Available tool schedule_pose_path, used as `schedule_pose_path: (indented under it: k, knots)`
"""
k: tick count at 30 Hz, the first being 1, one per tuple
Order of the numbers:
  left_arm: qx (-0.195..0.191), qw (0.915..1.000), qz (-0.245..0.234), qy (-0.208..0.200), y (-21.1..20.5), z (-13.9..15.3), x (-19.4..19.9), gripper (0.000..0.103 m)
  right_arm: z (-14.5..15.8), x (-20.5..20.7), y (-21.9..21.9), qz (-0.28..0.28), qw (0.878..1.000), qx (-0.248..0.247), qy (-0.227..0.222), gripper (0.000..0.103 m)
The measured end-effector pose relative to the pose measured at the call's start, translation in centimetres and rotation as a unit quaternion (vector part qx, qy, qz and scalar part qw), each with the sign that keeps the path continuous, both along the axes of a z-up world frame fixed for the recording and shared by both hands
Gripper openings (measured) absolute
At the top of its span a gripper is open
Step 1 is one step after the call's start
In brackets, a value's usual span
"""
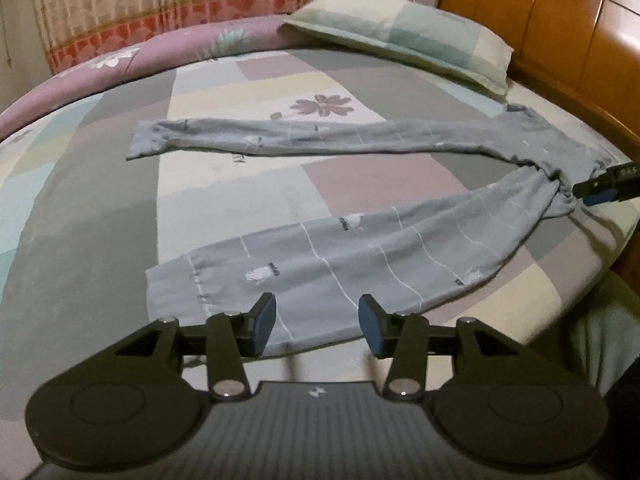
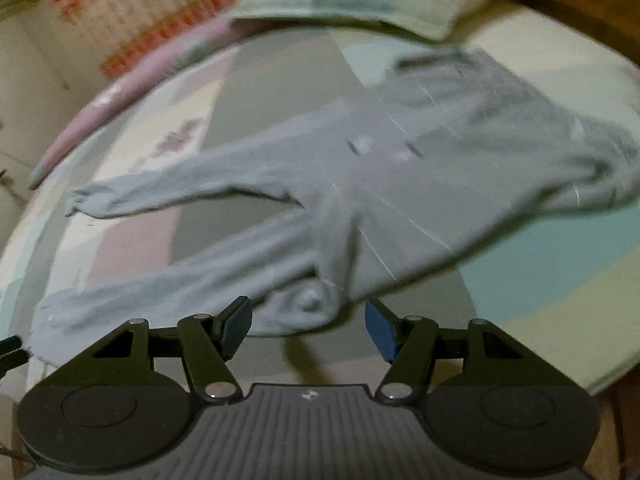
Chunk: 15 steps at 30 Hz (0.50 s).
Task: Fold clothes
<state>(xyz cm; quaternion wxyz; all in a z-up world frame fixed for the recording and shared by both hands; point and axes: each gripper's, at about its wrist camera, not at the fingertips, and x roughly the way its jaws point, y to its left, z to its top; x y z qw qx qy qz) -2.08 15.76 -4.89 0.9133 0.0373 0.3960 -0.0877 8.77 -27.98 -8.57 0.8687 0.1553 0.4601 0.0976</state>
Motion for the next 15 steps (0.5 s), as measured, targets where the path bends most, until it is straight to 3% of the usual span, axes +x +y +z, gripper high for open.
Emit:
schedule_pose_path:
  k: [2,3,4,9,12,15]
  knots:
    - [-0.003,1.0000,-0.005,0.001,-0.5,-0.1,0.2,0.047,-0.6,0.3,0.1,-0.008,1.000,0.004,-0.003,0.063]
    - [-0.003,1.0000,-0.008,0.000,-0.7,0.0,0.2,0.047,-0.7,0.4,0.2,-0.008,1.000,0.005,-0.012,0.042]
    - [-0.003,0.9999,-0.010,0.000,-0.9,0.0,0.1,0.047,-0.8,0.5,0.3,-0.009,1.000,0.008,-0.019,0.006]
    - [0.002,0.9999,-0.012,0.000,-1.3,-0.1,-0.4,0.052,0.1,0.2,-2.3,-0.028,0.995,0.092,-0.032,0.006]
    - [0.003,0.9998,-0.020,0.007,-1.4,-0.4,-0.6,0.061,1.5,-0.4,-4.3,-0.044,0.987,0.144,-0.055,0.006]
    - [0.010,0.9994,-0.033,0.007,-2.1,-0.6,-0.4,0.061,2.8,0.0,-5.7,-0.055,0.979,0.180,-0.072,0.006]
